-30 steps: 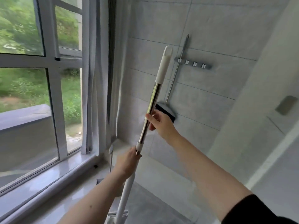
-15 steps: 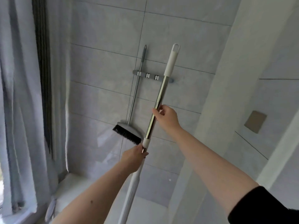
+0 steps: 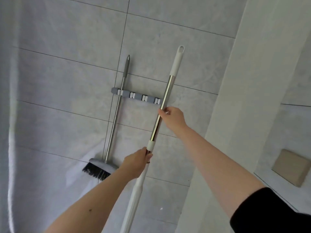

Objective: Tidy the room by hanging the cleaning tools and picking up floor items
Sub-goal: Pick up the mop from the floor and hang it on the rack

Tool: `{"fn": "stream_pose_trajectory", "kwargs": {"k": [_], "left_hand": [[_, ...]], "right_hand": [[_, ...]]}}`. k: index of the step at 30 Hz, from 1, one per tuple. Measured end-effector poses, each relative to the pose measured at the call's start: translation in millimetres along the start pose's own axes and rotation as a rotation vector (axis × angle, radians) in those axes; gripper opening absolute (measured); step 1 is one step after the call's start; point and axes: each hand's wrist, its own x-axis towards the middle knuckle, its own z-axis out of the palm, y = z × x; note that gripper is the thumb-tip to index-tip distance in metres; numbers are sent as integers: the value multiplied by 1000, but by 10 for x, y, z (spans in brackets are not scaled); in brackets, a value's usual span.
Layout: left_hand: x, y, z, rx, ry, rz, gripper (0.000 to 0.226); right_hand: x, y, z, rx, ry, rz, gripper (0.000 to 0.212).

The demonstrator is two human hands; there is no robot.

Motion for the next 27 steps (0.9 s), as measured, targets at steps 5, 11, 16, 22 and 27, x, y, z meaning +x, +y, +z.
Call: {"fn": "stream_pose_trajectory", "kwargs": {"k": [5,11,16,22,27], "left_hand": [[890,-110,59,-54,98,42,27],[1749,-236,106,-37,107,19,28],[2171,-363,102,-45,114,-5,30],[2579,-485,128,-24,97,8,29],[2782,-555,137,-11,112,63,34]], "right_hand": [[835,188,69,44,30,-50,27],[1586,384,165,58,26,-95,28],[1984,438,302,0,44,-126,30],[2351,565,422,-29,115,-88,36],[2531,596,466,-8,138,-109,22]]}}
